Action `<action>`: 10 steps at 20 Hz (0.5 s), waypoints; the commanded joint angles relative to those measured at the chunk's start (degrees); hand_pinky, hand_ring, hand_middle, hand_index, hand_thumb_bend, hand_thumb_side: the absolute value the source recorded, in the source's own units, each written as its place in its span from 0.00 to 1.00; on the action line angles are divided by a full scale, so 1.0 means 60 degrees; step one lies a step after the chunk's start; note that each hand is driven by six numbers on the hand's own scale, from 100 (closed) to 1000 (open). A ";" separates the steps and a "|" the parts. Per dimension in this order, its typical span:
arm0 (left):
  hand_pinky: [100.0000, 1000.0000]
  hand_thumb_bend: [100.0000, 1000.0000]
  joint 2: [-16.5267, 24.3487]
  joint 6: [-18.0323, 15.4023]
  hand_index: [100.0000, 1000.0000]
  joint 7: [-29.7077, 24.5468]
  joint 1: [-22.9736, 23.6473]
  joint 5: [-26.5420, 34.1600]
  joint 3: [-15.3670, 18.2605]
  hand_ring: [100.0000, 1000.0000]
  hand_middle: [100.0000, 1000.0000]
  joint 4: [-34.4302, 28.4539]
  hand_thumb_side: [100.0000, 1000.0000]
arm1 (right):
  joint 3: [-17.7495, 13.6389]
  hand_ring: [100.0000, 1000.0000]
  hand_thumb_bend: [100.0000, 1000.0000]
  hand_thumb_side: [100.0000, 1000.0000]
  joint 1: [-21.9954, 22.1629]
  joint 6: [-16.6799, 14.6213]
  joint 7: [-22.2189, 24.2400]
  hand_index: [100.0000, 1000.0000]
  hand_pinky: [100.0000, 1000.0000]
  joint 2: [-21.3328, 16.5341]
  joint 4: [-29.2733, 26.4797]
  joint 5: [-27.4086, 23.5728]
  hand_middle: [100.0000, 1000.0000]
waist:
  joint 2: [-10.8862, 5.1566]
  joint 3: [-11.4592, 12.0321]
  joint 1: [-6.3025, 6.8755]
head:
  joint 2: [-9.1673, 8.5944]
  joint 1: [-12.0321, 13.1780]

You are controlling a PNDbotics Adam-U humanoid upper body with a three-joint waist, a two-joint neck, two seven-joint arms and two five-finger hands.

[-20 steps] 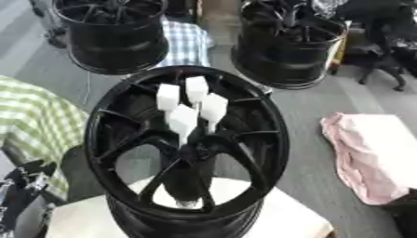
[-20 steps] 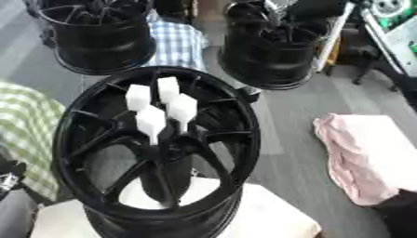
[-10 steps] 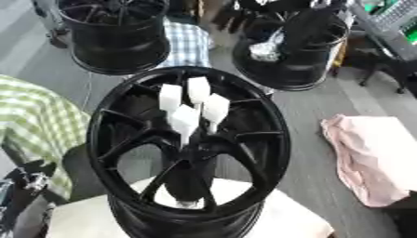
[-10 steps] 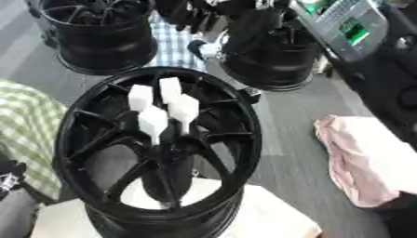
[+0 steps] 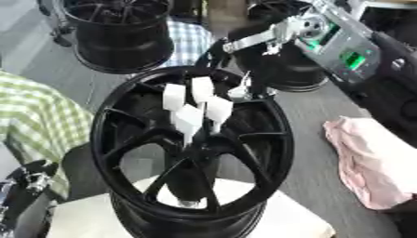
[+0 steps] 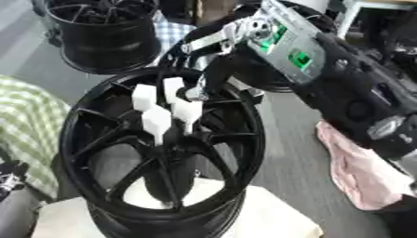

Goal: Pull the pin out of the wheel hub.

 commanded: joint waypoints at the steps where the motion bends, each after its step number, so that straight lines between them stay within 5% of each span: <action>1: 0.67 0.54 0.0193 -0.0014 0.79 -0.0045 -0.0143 -0.0030 -0.0030 0.67 0.62 -0.0196 0.52 | -0.0011 0.91 0.00 0.35 -0.0165 -0.0220 -0.0006 0.97 0.89 -0.0053 0.0236 0.0156 0.89 | -0.0137 0.0006 0.0045 | -0.0021 -0.0018; 10: 0.67 0.53 0.0177 -0.0012 0.79 -0.0058 -0.0164 -0.0029 -0.0037 0.67 0.63 -0.0211 0.52 | 0.0038 0.91 0.00 0.39 -0.0043 -0.0399 -0.0006 0.96 0.89 0.0204 0.0870 0.0281 0.87 | -0.0123 0.0039 0.0055 | -0.0021 -0.0040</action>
